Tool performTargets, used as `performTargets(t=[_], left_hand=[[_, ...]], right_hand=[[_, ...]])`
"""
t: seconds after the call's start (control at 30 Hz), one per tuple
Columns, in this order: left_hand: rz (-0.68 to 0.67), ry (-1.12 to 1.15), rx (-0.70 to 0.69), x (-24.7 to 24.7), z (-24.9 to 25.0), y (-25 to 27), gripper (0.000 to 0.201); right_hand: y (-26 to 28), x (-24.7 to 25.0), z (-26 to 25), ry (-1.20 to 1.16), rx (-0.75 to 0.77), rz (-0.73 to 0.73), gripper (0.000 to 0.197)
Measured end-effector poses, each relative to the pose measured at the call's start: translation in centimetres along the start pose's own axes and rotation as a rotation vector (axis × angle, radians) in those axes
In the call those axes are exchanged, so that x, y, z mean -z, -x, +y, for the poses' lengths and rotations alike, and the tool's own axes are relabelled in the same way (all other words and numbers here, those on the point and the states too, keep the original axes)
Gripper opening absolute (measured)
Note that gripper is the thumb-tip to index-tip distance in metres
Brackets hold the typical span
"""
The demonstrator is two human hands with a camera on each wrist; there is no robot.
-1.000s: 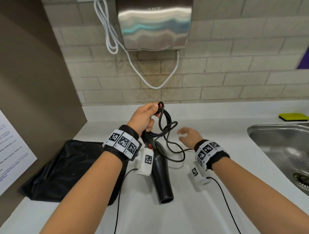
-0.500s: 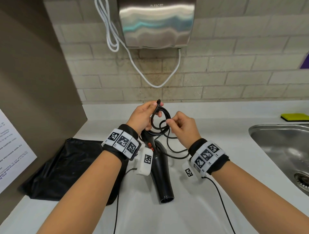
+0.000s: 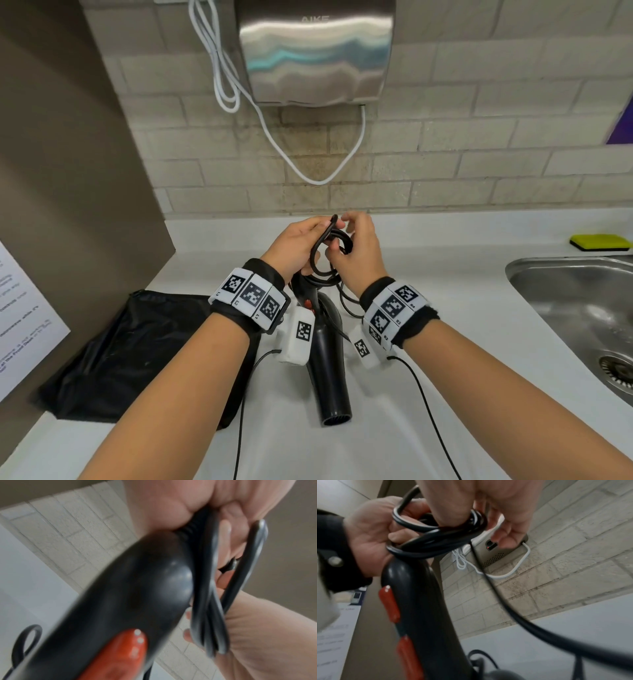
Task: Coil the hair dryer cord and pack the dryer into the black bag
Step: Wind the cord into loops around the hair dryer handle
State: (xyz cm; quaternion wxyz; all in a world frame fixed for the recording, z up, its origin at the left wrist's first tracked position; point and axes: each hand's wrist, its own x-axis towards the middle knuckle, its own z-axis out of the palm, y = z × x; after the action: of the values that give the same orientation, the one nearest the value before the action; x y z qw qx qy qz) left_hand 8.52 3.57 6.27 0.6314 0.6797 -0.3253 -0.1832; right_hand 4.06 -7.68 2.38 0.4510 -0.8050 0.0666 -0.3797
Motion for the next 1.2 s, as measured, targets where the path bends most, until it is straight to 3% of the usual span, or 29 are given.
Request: performTargets(t=[0.17,0.23,0.37,0.53,0.63,0.8,0.97,1.07,1.2], left_hand=[[-0.031,0.005,-0.025,-0.4,0.1,-0.1,0.027],[-0.041,0.015,-0.023,-0.2,-0.1,-0.2,0.026],[-0.024,-0.025,-0.029,0.4,-0.3,-0.1,0.027],[-0.018,0.028,-0.034,0.6,-0.3,-0.1,0.029],[0.011,0.051,-0.024,0.2,-0.2,-0.2,0.029],[0.030,0.067,-0.023,-0.2,-0.1,-0.2,0.028],[0.062,0.068,-0.030,0.1,-0.2,-0.1,0.027],[0.039,0.065,-0.025,0.3,-0.3,0.1,0.027],[-0.024,0.062,0.015,0.5,-0.2,0.4,0.028]], right_hand=[[-0.9,-0.3,-0.1,-0.169,-0.067,-0.131,0.056],[-0.7,0.0,0.3,-0.202,-0.097,-0.203,0.051],[-0.2,0.6,1.1,-0.139,-0.140,-0.301,0.022],[1.1,1.8,1.9,-0.230,-0.121,-0.381,0.034],[1.4,1.8,2.4,-0.338,-0.173,-0.365,0.021],[1.1,2.0,2.8,-0.392,-0.268,-0.313,0.025],[0.6,2.6,2.0,-0.439,-0.228,-0.314,0.019],[0.1,2.7,2.5,-0.534,-0.313,-0.359,0.032],[-0.8,3.0,3.2,-0.454,-0.295,-0.347,0.025]])
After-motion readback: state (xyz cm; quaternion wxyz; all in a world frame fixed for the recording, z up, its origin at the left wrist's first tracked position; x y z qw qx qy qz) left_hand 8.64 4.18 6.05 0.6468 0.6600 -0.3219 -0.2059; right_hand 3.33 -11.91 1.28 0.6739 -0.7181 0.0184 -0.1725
